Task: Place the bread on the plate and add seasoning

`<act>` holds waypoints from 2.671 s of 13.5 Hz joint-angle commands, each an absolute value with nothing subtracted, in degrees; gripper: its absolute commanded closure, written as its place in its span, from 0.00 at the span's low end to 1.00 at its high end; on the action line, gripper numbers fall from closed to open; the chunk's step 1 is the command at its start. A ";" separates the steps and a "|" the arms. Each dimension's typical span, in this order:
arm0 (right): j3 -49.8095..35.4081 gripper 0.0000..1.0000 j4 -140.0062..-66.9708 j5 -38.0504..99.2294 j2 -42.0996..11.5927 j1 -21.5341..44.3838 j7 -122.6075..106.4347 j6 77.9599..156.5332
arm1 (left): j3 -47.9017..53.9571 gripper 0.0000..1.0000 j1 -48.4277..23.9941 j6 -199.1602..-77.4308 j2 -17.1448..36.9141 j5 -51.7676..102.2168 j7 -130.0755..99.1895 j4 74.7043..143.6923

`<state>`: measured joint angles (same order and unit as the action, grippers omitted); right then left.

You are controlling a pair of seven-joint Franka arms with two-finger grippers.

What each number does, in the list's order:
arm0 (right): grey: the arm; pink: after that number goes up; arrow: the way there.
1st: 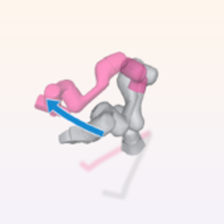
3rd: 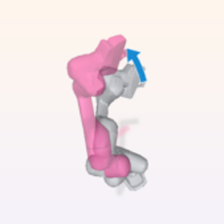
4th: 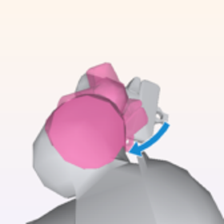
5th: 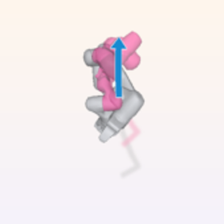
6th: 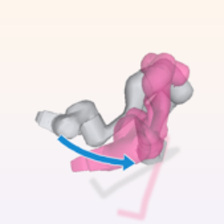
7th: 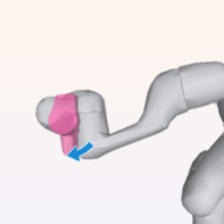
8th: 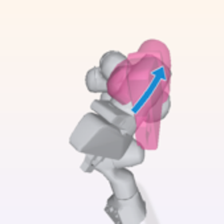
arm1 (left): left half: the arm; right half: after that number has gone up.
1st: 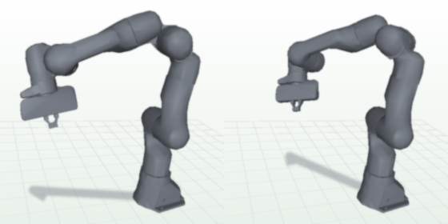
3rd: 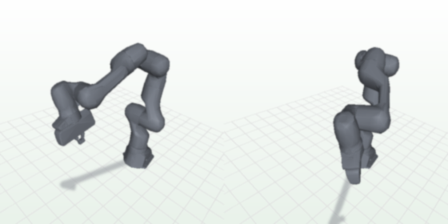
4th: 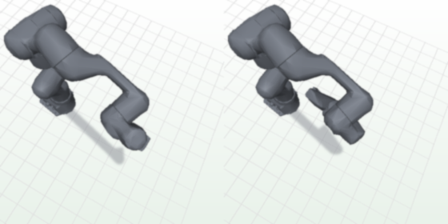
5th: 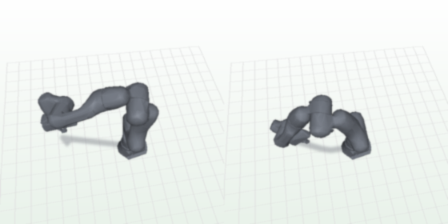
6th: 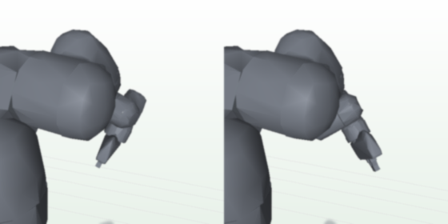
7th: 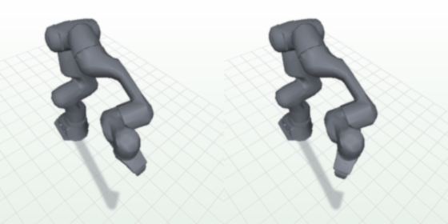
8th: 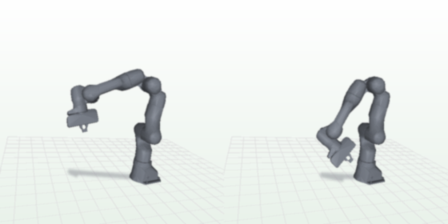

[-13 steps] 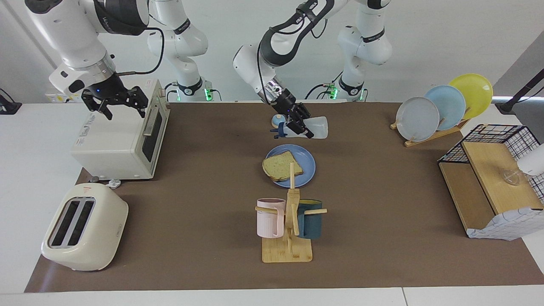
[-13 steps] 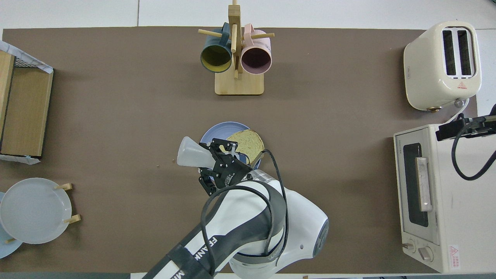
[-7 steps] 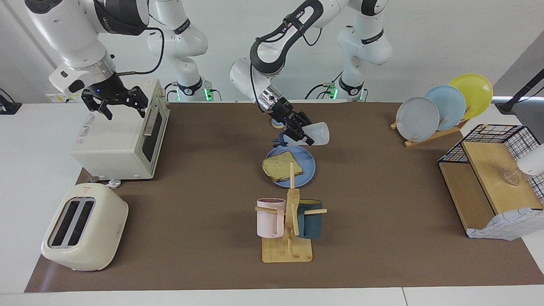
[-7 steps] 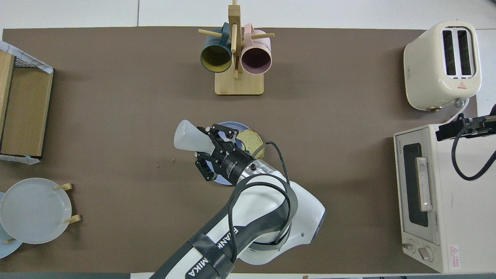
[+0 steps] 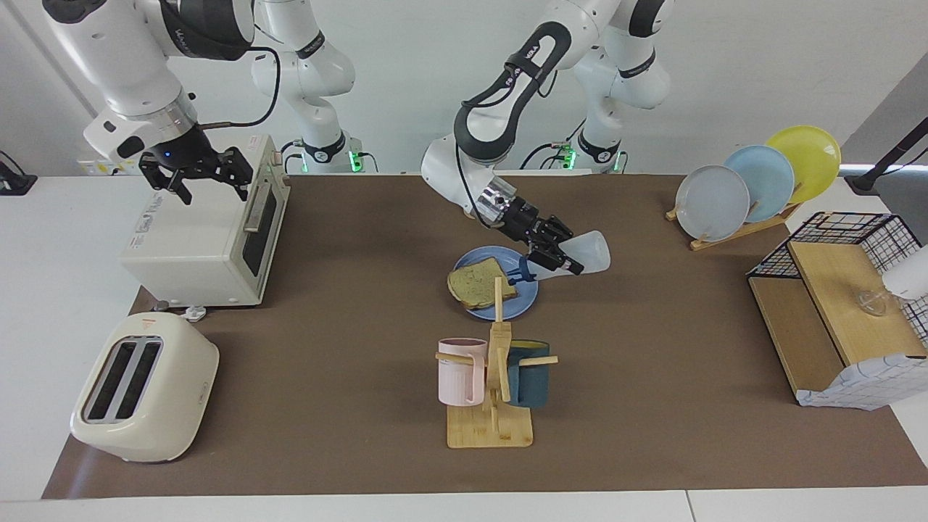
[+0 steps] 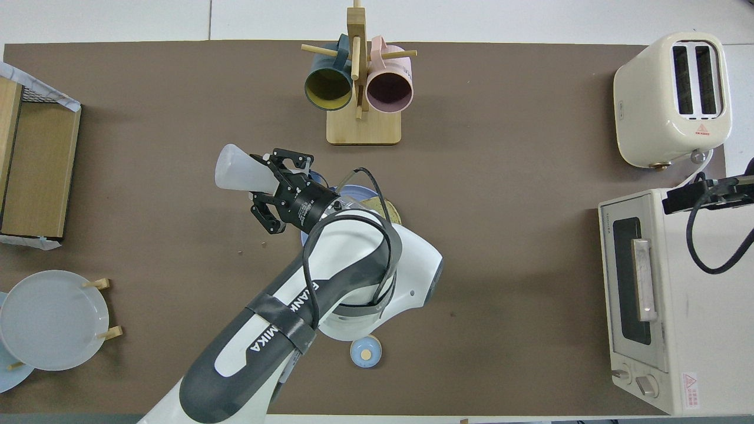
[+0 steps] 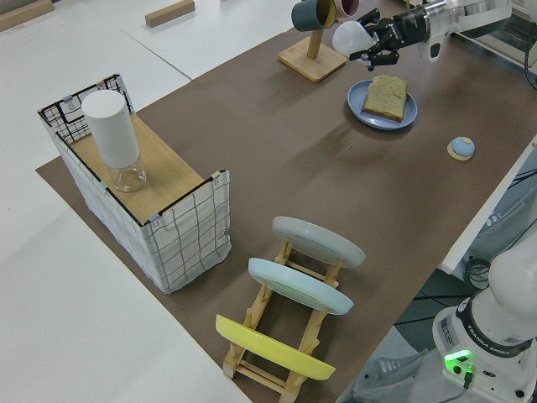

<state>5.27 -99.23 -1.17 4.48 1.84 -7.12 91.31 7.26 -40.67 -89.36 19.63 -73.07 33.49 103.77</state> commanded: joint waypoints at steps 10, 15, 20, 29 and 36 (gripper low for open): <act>4.92 0.00 -99.23 -0.97 4.57 1.23 -6.42 90.79 | 7.74 1.00 -49.89 -84.39 19.52 -71.82 33.66 105.03; 4.92 0.00 -99.23 -0.97 4.57 1.23 -6.42 90.79 | 7.56 1.00 -51.61 -83.58 19.60 -71.54 33.49 105.73; 4.92 0.00 -99.23 -0.97 4.57 1.23 -6.42 90.79 | 7.56 1.00 -40.36 -89.55 20.83 -77.33 33.49 105.99; 4.92 0.00 -99.23 -0.97 4.57 1.23 -6.42 90.79 | 7.73 1.00 -43.84 -89.13 20.92 -75.86 33.49 105.73; 4.92 0.00 -99.23 -0.97 4.57 1.23 -6.50 90.79 | 7.73 1.00 -54.66 -83.15 19.69 -69.96 33.49 105.64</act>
